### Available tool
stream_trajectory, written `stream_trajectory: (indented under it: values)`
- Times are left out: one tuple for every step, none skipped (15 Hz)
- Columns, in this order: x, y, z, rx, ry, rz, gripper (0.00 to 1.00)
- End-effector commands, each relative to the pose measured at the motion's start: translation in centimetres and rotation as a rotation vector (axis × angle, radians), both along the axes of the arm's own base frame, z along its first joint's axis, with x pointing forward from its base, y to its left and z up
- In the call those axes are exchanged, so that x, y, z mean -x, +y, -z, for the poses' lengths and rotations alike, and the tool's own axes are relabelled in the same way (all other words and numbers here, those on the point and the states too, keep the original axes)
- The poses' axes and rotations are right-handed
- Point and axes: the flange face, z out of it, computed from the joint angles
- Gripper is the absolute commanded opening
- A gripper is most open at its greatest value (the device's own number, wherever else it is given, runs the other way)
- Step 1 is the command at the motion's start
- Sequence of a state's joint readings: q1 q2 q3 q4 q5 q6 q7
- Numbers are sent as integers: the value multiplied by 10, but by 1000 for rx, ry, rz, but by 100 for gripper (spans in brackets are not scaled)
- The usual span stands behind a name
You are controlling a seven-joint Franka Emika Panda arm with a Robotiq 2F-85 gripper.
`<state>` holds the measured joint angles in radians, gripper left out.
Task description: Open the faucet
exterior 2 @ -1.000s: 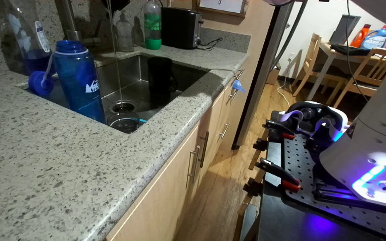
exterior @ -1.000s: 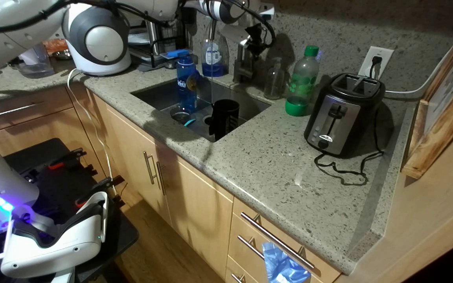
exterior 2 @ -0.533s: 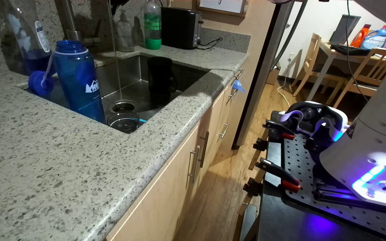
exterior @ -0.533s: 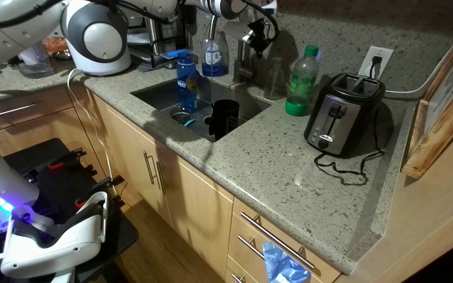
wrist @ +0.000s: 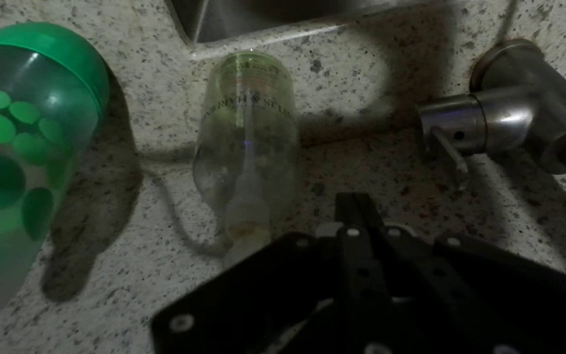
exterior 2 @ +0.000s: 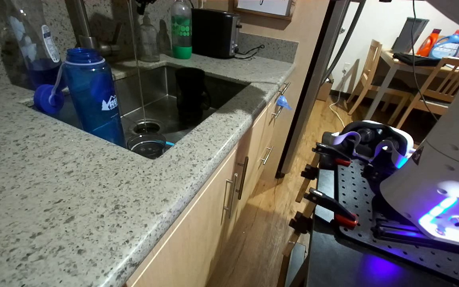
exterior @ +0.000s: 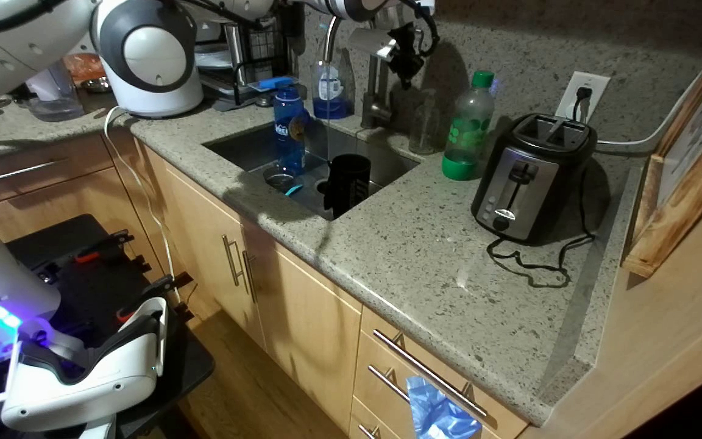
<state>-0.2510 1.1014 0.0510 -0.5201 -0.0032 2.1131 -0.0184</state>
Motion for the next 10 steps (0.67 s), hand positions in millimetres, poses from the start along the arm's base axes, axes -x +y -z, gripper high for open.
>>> stream_trajectory:
  values:
    - [10,-9,-16,2,52,-3,1]
    - [12,-12,-16,0,61,2,2]
    - [13,-12,-15,-4,74,3,2]
    - [14,-13,-13,-9,88,5,2]
    - [15,-12,-11,-14,103,4,2]
    - [16,-11,-9,-17,117,1,1]
    - [16,-10,-6,-18,130,-1,2]
    - [17,-9,-4,-19,142,-4,2]
    - [17,-8,-2,-20,151,-5,2]
    - [17,-8,-1,-22,158,-8,1]
